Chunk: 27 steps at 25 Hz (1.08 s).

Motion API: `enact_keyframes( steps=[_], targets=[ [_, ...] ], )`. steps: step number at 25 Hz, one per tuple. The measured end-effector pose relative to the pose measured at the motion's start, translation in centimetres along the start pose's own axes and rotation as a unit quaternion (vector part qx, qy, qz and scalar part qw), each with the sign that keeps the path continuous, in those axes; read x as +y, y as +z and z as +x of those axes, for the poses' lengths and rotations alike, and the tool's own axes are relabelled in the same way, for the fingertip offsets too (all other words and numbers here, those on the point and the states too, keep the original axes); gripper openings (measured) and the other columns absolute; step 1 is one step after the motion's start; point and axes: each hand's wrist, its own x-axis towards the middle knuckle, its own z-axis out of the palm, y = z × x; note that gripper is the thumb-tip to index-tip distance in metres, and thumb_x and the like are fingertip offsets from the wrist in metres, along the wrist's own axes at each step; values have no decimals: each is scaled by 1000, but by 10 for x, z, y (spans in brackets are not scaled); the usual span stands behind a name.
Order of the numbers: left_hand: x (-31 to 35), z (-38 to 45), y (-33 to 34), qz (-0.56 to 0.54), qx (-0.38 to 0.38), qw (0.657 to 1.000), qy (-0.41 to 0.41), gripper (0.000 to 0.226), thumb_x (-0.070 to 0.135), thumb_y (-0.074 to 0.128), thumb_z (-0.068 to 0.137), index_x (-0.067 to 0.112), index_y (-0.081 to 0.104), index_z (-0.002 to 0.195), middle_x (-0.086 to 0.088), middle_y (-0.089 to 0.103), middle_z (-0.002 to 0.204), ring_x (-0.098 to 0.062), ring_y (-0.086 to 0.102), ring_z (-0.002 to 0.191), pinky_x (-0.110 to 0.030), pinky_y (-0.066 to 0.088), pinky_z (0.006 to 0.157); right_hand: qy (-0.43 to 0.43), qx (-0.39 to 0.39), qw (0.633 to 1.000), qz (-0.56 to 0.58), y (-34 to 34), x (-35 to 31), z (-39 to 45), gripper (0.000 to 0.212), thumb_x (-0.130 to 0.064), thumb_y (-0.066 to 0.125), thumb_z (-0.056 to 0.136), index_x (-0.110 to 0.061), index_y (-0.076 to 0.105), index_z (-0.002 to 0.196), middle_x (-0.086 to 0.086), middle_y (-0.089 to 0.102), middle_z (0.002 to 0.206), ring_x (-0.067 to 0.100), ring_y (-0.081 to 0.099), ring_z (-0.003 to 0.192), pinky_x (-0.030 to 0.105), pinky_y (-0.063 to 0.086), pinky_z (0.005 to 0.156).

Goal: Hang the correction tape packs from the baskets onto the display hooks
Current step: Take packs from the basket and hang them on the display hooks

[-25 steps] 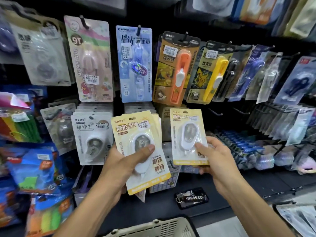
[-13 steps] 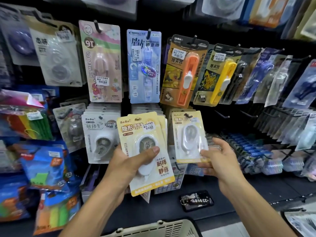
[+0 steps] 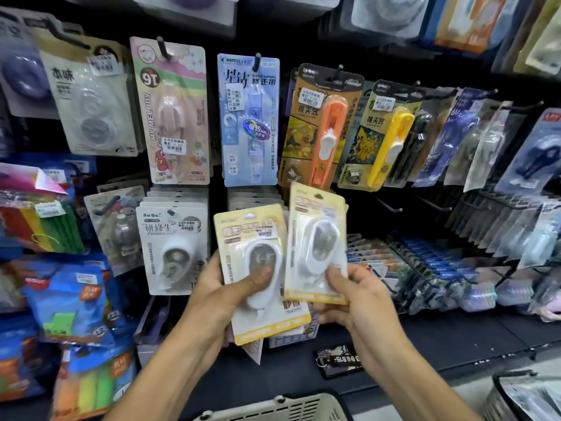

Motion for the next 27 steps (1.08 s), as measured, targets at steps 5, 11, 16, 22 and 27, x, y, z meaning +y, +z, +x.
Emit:
enact_keyframes(
  steps=[5, 11, 16, 22, 27],
  targets=[
    [7, 0, -6, -5, 27, 999, 34, 53, 15, 81, 66, 17, 67, 117, -5, 80, 105, -25, 79, 88, -30, 62, 60, -18, 114, 988, -107, -34, -8, 13, 8, -15, 61, 99, -14, 69, 100, 4, 64, 55, 15, 49, 40, 28, 40, 37],
    [7, -3, 0, 2, 29, 999, 41, 50, 16, 82, 62, 21, 67, 109, -3, 81, 100, -23, 79, 85, -28, 61, 59, -9, 83, 989, -123, -43, -10, 6, 12, -24, 64, 97, -30, 74, 98, -7, 46, 46, 10, 30, 41, 28, 22, 40],
    [7, -3, 3, 2, 31, 999, 39, 60, 22, 85, 56, 20, 66, 113, -4, 81, 102, -25, 79, 87, -29, 62, 60, 38, 112, 988, -100, -46, -9, 8, 21, -20, 69, 94, -25, 65, 114, -3, 66, 69, 12, 54, 50, 28, 40, 41],
    [1, 0, 12, 51, 62, 995, 55, 64, 28, 92, 52, 21, 66, 111, 2, 81, 99, -18, 79, 85, -26, 62, 61, 1, -106, 990, -97, 4, 6, -7, 26, -26, 74, 91, -31, 67, 116, -1, 78, 104, 17, 75, 91, 28, 59, 75],
    [3, 2, 8, 43, 24, 997, 55, 63, 35, 87, 61, 20, 67, 119, -2, 80, 108, -17, 78, 92, -21, 59, 62, -16, -70, 997, -27, 22, 8, -2, 10, -15, 61, 99, -10, 68, 94, 7, 77, 82, 16, 70, 67, 26, 56, 54]
  ],
)
